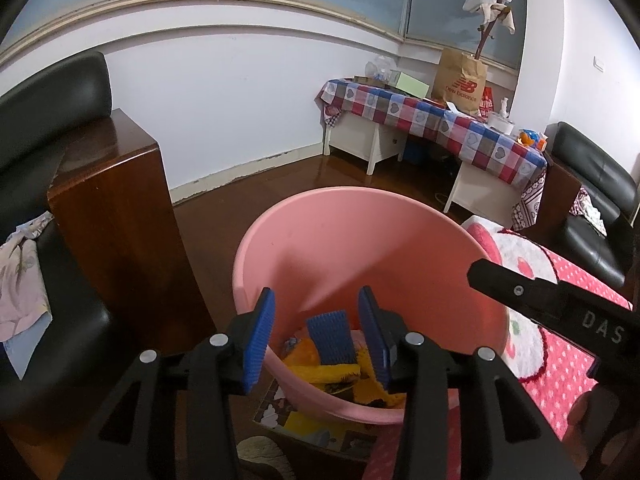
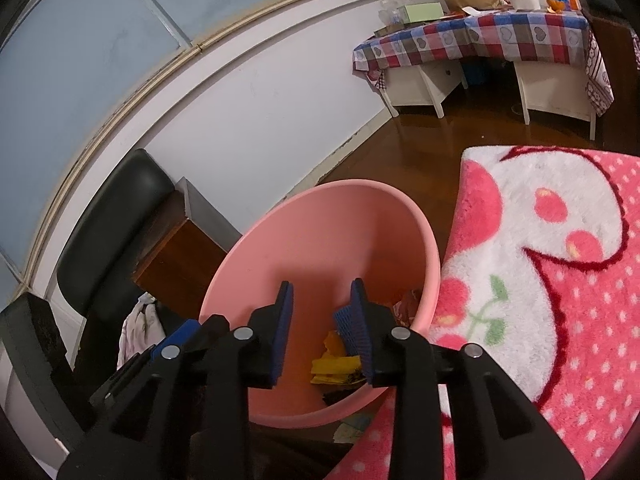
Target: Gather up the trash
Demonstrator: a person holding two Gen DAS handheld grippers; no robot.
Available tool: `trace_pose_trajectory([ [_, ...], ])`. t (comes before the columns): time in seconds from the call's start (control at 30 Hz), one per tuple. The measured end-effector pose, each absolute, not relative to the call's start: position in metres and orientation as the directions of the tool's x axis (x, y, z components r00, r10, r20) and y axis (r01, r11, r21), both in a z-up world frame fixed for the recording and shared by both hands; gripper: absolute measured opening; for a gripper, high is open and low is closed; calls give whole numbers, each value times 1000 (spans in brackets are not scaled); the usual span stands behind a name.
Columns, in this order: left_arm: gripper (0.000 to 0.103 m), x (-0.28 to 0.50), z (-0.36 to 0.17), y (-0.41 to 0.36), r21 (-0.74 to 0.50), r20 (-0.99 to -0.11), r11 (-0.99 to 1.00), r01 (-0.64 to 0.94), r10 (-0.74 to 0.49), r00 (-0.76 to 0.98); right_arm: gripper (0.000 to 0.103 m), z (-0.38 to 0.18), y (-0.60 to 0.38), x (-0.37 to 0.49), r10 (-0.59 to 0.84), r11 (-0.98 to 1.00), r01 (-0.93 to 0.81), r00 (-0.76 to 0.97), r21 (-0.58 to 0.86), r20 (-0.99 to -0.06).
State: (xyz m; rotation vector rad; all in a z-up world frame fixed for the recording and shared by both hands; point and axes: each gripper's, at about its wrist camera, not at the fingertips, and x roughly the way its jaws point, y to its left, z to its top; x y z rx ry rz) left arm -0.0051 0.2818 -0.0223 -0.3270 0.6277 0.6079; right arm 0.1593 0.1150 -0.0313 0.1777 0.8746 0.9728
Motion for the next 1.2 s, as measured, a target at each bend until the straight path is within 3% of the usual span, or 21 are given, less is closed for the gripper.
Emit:
trace_pose_trajectory([
  [0.37, 43, -20, -7, 270, -110, -622, 777, -620, 433, 652, 32, -12, 86, 124, 752, 594, -724, 346, 350, -561],
  [0.43, 43, -21, -2, 267, -109, -617, 779, -618, 434, 656, 45, -8, 80, 117, 746, 599, -734, 366, 320, -557],
  [0.47, 43, -23, 0, 265, -109, -614, 781, -616, 434, 659, 47, -7, 77, 114, 745, 600, -737, 373, 310, -553],
  [1.2, 43, -51, 39, 199, -86, -565, 833, -547, 411, 715, 48, 18, 20, 68, 728, 625, -749, 460, 218, -508],
])
